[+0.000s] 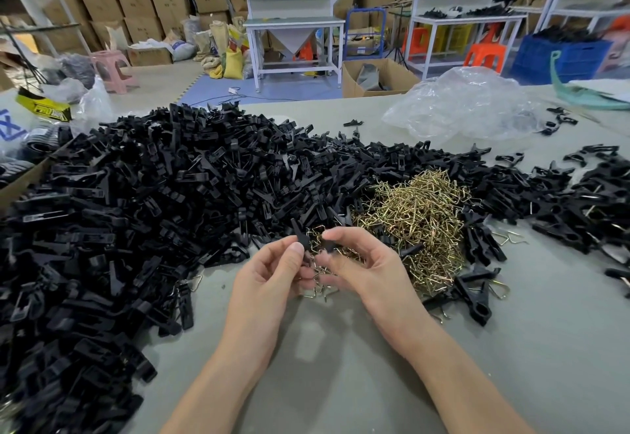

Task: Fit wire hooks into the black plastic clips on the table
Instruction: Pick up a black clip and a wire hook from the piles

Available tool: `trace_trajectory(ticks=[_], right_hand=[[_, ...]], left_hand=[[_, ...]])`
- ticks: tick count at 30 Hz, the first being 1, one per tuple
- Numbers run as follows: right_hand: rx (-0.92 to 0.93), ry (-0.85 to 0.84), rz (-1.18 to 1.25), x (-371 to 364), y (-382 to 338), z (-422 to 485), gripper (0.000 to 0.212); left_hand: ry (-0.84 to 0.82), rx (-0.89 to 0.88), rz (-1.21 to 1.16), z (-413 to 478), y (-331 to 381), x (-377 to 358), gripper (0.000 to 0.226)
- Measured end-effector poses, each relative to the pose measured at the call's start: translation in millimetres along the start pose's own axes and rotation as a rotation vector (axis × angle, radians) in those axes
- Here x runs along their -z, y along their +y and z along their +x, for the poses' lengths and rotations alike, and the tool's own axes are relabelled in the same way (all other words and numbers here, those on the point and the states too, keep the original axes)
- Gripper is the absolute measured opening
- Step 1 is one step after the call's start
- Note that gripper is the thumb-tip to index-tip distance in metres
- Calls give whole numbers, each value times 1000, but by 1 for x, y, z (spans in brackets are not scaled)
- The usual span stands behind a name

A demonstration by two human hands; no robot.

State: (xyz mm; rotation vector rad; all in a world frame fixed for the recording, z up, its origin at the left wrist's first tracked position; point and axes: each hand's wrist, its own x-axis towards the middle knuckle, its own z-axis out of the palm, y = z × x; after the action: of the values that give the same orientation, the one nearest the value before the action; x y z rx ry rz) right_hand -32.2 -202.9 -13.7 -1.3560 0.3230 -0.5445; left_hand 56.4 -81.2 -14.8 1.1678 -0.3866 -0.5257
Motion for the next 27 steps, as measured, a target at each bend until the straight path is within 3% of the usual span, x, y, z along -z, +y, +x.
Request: trace_trajectory(ticks=[5, 9, 19, 27], right_hand=[[6, -32, -143, 0, 4, -2, 36], [-88, -20, 10, 0, 8, 3, 23], [-24, -64, 151, 4, 14, 7, 35], [-28, -66, 111, 7, 13, 7, 48]], left_hand=[[-13, -2, 135, -3, -3, -1, 15], [-17, -73, 252, -5, -3, -1, 10], [-28, -96, 266, -7, 0, -2, 13], [-47, -99, 303, -5, -2, 0, 13]])
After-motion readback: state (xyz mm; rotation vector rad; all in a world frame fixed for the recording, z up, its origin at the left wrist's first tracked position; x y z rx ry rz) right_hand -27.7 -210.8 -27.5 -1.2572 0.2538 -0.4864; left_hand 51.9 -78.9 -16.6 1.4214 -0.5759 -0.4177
